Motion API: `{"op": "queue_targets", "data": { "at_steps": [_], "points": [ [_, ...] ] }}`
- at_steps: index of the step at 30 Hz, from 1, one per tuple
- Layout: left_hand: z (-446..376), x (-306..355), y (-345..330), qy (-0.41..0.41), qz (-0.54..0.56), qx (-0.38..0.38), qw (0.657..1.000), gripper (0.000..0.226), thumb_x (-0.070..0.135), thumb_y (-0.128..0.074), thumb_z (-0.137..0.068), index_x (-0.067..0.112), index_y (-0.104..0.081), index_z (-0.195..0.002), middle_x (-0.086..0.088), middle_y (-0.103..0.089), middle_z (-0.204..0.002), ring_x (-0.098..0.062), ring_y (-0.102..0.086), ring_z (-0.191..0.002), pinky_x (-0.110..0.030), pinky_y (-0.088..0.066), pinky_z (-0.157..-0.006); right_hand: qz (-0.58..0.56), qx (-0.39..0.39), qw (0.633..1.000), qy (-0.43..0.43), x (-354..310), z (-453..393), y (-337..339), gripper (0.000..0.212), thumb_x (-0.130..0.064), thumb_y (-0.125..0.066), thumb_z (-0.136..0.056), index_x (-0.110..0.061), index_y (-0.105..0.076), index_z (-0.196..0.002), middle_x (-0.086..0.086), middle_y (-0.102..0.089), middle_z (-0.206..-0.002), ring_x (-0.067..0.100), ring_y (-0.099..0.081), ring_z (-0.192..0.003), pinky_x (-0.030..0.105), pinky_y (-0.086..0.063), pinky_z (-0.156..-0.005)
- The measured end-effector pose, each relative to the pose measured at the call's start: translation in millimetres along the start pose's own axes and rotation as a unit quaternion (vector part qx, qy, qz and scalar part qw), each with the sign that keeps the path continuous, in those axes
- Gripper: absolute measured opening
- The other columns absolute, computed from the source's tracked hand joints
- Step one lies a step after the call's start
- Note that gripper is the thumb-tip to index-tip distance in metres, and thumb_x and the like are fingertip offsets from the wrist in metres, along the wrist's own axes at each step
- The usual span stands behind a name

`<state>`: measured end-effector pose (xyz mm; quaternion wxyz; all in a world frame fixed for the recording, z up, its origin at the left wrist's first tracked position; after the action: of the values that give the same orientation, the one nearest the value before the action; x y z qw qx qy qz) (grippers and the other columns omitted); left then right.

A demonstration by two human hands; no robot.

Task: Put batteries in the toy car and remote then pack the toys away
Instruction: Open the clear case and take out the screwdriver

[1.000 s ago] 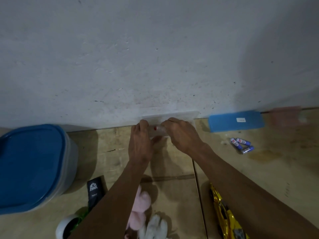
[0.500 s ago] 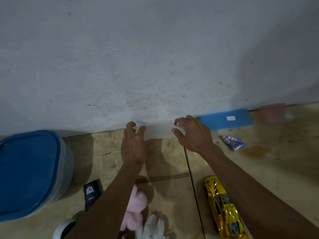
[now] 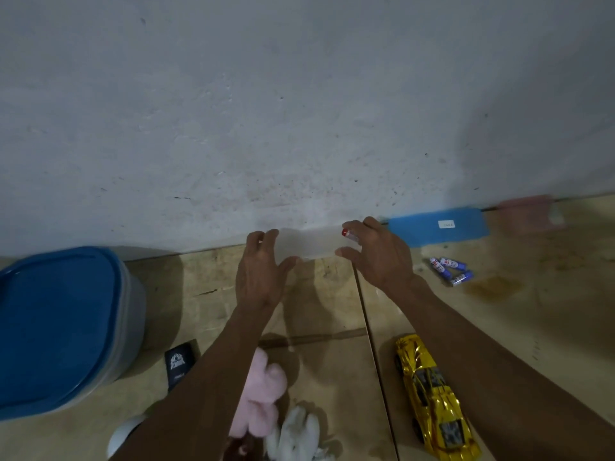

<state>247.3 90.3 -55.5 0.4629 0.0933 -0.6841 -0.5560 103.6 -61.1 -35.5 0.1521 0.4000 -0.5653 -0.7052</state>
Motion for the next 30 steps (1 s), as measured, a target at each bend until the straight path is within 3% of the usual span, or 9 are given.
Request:
{"op": "queue_targets", "data": {
  "at_steps": [3,6,12,19,25,27,30],
  "points": [
    [-1,1,0,0.006,0.005,0.001,1.0,0.067,0.037,-0.077,-0.085,0.011,-0.048,-0.14,-0.017,-0.048,-0.14,-0.036,-0.062,-0.112,-0.047,-0.057,-0.087,0.022,0.023,0.999,0.031,-6,-6,8,0.043,-0.043,-0.069,-0.089,-0.023,-0.06,-0.126,-0.001,-0.062,-0.119,0.025,-0.066,-0.1,0.028,-0.041,-0.072],
    [-2,1,-1,0.011,0.003,0.001,1.0,0.069,0.039,-0.076,-0.086,0.011,-0.045,-0.142,-0.017,-0.046,-0.143,-0.037,-0.059,-0.117,-0.047,-0.056,-0.089,0.087,-0.003,0.993,0.08,-14,-6,1,0.049,-0.044,-0.074,-0.083,-0.024,-0.059,-0.125,-0.002,-0.062,-0.119,0.024,-0.066,-0.096,0.028,-0.038,-0.071],
    [0,4,-3,0.001,0.01,0.001,1.0,0.075,0.035,-0.081,-0.082,0.008,-0.043,-0.141,-0.017,-0.044,-0.143,-0.039,-0.058,-0.117,-0.049,-0.056,-0.086,0.185,0.016,0.968,0.169,-24,-7,-14,0.04,-0.034,-0.083,-0.074,-0.018,-0.069,-0.107,0.001,-0.068,-0.094,0.019,-0.068,-0.065,0.027,-0.048,-0.057],
    [-4,3,-10,-0.004,0.0,0.002,1.0,0.078,0.027,-0.087,-0.076,0.005,-0.044,-0.138,-0.019,-0.045,-0.139,-0.04,-0.058,-0.116,-0.05,-0.058,-0.084,0.208,0.065,0.941,0.261,-27,-8,-24,0.034,-0.028,-0.087,-0.067,-0.014,-0.07,-0.092,0.003,-0.064,-0.084,0.017,-0.061,-0.051,0.026,-0.043,-0.045],
    [-5,-5,-13,0.006,0.018,0.007,1.0,0.085,0.032,-0.089,-0.072,0.01,-0.039,-0.138,-0.014,-0.042,-0.139,-0.032,-0.056,-0.116,-0.043,-0.06,-0.083,0.16,0.102,0.934,0.303,-26,-10,-12,0.029,-0.029,-0.08,-0.077,-0.012,-0.07,-0.098,0.005,-0.065,-0.089,0.018,-0.063,-0.056,0.03,-0.05,-0.049],
    [-3,-6,-12,0.007,0.043,0.007,0.999,0.088,0.035,-0.09,-0.071,0.009,-0.038,-0.137,-0.013,-0.042,-0.137,-0.022,-0.055,-0.106,-0.031,-0.055,-0.074,0.169,0.1,0.942,0.273,-26,-17,-6,0.027,-0.03,-0.073,-0.085,-0.013,-0.068,-0.105,0.005,-0.064,-0.095,0.018,-0.064,-0.061,0.031,-0.049,-0.051],
    [4,-3,-9,0.023,0.08,0.006,0.996,0.092,0.036,-0.09,-0.071,0.01,-0.034,-0.139,-0.011,-0.041,-0.137,-0.015,-0.053,-0.093,-0.027,-0.049,-0.067,0.171,0.08,0.951,0.246,-28,-23,0,0.021,-0.025,-0.068,-0.09,-0.013,-0.066,-0.107,0.005,-0.064,-0.103,0.019,-0.066,-0.067,0.034,-0.055,-0.055]
  ]
}}
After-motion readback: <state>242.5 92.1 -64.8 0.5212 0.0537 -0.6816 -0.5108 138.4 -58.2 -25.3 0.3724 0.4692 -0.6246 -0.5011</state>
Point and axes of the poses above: each hand's wrist, its own z-axis away from the middle knuckle, its own y-axis out of the back of the hand, x = y × z, the point moved 5 cm from there along -z, towards the middle knuckle
